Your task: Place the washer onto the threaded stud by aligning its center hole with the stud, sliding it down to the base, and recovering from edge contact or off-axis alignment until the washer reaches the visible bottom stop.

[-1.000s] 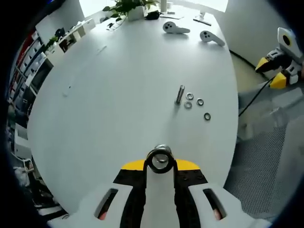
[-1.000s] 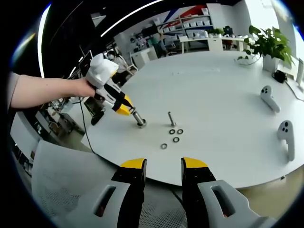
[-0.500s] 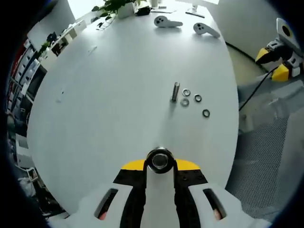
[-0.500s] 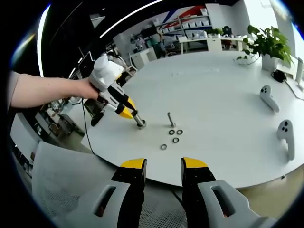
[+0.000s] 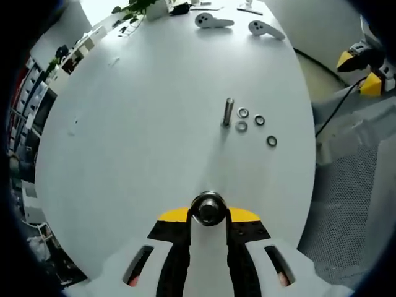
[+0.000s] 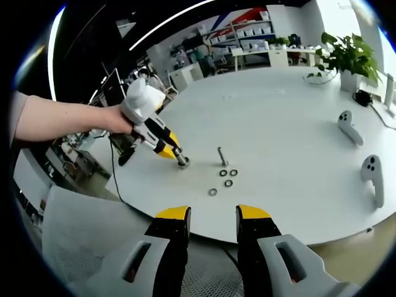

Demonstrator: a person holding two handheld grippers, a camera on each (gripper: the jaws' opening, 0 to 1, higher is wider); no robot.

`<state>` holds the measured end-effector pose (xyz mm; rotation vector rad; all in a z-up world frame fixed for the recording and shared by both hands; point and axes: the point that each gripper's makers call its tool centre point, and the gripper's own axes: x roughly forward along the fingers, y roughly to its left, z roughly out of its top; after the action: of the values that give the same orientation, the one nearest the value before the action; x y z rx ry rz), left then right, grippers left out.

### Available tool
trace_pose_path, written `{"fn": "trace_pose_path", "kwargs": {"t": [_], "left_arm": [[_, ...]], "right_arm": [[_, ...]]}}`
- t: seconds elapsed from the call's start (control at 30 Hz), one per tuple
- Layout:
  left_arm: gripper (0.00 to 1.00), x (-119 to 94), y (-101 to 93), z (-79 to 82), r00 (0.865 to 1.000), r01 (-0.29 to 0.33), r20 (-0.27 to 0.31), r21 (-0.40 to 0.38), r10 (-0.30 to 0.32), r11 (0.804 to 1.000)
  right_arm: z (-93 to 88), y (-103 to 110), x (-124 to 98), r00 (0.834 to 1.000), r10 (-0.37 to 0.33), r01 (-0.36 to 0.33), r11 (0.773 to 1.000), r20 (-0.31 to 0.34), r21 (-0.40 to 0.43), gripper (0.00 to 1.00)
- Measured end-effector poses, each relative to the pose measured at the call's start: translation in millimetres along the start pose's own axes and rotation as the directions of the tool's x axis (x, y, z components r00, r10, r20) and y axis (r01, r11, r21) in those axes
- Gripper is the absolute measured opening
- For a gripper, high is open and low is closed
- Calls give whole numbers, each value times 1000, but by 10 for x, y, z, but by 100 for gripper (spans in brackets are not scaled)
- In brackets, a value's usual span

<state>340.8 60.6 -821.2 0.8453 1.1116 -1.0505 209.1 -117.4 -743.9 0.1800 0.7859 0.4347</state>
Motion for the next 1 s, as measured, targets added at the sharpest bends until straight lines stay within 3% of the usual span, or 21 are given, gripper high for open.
{"fn": "trace_pose_path", "kwargs": {"t": [0.6,1.0], "left_arm": [[19,243,-20,-68,999,-6,-49,16,7,1000],[20,297,-20,-76,999,-11,-40,-3,11,1000]], "right_arm": [[-1,-5,0,1000,-2,2,1000,1,7,31],[-6,-5,1,1000,-1,1,1000,-2,6,31]]}}
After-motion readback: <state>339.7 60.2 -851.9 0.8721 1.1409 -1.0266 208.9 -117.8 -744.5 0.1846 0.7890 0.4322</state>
